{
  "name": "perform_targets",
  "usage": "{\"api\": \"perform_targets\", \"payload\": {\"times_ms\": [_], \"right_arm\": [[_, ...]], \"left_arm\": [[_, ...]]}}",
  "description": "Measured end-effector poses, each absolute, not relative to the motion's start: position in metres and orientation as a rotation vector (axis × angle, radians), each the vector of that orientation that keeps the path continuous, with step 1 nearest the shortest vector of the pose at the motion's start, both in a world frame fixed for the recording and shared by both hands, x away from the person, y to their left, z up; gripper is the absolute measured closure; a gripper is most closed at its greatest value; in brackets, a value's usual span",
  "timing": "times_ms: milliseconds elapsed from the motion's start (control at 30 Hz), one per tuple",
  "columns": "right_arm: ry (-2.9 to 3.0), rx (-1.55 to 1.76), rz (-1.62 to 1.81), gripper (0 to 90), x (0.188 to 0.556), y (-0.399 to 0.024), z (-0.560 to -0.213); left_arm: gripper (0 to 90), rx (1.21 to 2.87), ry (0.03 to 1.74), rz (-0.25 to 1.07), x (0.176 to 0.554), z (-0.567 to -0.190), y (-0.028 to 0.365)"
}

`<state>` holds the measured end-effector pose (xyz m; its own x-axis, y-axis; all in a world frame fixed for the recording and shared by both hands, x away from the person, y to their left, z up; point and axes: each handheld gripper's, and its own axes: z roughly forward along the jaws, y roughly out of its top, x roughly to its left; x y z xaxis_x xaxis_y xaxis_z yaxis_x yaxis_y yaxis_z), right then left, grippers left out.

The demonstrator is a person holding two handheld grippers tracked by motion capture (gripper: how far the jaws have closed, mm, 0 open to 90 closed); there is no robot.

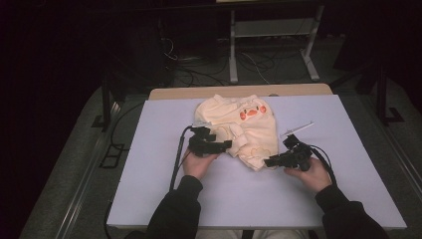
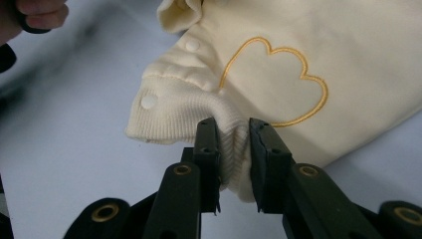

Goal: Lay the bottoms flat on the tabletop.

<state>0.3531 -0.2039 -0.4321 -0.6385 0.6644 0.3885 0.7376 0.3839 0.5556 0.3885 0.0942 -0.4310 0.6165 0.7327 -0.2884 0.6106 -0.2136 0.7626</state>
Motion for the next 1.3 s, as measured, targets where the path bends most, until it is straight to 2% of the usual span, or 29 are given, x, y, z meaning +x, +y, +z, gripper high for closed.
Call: {"api": "perform_targets", "payload": {"times_ms": [100,200,333,433,600,800,1100,1300], "right_arm": [[-2.530,-1.282,-1.097,73.8,0.353,-0.204,-0.432],[-2.531,-1.281,-1.097,73.8,0.353,-0.204,-0.431],[-2.531,-1.281,-1.097,73.8,0.353,-0.204,-0.431],[-2.533,-1.280,-1.094,73.8,0.353,-0.203,-0.431],[-2.533,-1.279,-1.093,73.8,0.353,-0.203,-0.432],[-2.534,-1.267,-1.099,73.9,0.353,-0.205,-0.431],[-2.495,-1.266,-1.155,74.0,0.351,-0.218,-0.418],[-2.499,-1.258,-1.152,74.0,0.346,-0.223,-0.414]], "left_arm": [[31.6,1.972,1.055,0.173,0.390,-0.436,0.079],[43.8,2.033,1.055,0.241,0.391,-0.437,0.070],[61.4,2.055,1.067,0.222,0.397,-0.442,0.071],[68.4,2.088,1.055,0.256,0.397,-0.447,0.065],[78.4,2.117,1.039,0.210,0.401,-0.443,0.067],[81.4,2.164,0.991,0.152,0.400,-0.431,0.077],[81.5,2.357,0.801,0.076,0.380,-0.390,0.115],[81.4,2.426,0.743,0.053,0.370,-0.387,0.143]]}}
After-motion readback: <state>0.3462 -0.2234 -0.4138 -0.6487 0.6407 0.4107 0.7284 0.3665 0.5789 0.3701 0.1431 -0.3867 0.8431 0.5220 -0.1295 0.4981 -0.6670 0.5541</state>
